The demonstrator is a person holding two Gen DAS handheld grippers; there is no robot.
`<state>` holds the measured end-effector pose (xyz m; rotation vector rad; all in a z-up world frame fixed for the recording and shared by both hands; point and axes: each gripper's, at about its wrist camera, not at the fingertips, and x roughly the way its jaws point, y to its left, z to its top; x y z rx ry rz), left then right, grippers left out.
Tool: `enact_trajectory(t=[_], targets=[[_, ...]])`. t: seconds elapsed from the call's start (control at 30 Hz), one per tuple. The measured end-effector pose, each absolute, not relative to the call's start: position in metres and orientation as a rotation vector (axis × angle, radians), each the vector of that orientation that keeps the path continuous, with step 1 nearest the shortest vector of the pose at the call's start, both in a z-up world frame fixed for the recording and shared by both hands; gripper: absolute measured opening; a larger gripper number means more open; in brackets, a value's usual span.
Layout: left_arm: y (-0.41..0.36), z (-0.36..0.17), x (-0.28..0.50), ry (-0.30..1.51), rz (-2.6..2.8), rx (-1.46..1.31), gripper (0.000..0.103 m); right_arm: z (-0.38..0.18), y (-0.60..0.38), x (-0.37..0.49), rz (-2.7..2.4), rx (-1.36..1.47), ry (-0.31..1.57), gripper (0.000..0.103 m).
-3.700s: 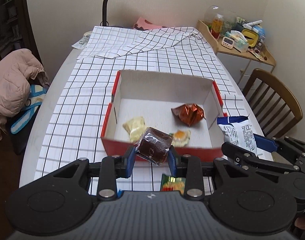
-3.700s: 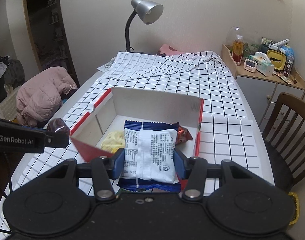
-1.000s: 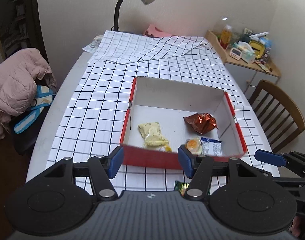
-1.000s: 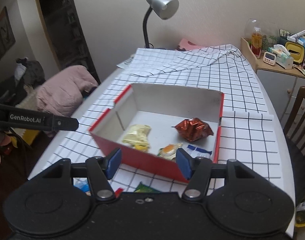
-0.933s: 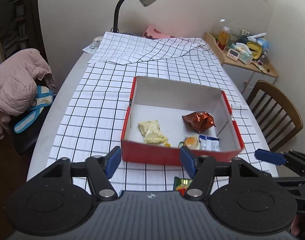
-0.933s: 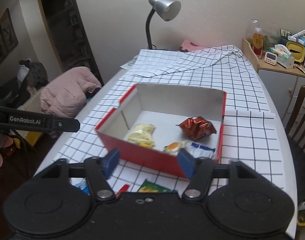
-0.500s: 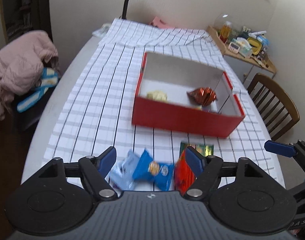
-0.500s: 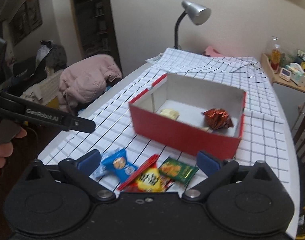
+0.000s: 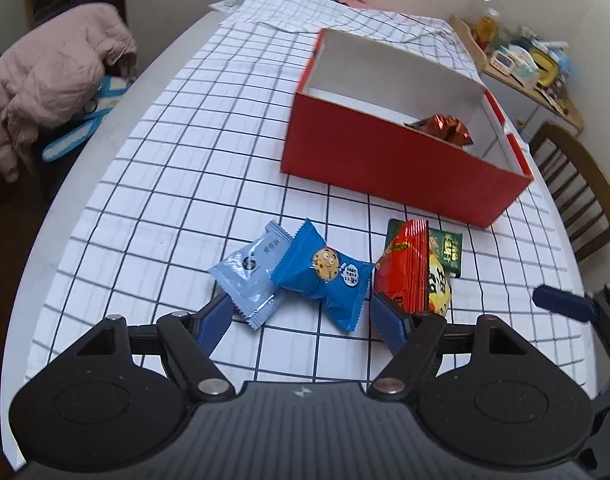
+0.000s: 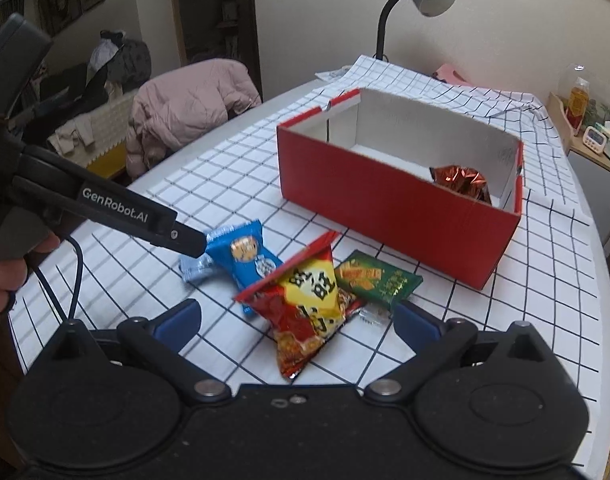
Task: Organize snacks
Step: 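Move both tools back over the remaining snacks beside the box, then grasp the blue cookie packet with the left gripper while the right grasps the red-yellow chip bag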
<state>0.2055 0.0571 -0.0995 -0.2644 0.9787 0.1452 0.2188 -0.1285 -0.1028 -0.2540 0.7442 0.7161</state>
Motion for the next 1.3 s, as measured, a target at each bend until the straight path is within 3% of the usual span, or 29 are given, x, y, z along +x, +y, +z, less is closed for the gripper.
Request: enact_trajectory(t=[0.37, 1.0, 1.2, 1.3], targets=[[0.056, -0.126, 0.230, 0.983, 0.086, -0.198, 0.076, -0.136, -0.115, 0.237, 0.793, -0.392, 0.771, 0.100], [0.051, -0.153, 0.277, 1.076, 0.001, -0.084, 0.075, -0.156, -0.096, 0.267, 0.901, -0.453, 0.749, 0.083], [0.049, -0.153, 0.278, 1.078, 0.004, -0.080, 0.058, -0.158, -0.095, 0.267, 0.915, -0.440, 0.744, 0.069], [0.046, -0.150, 0.275, 1.066, 0.006, -0.073, 0.047, -0.158, -0.095, 0.264, 0.901, -0.431, 0.738, 0.068]])
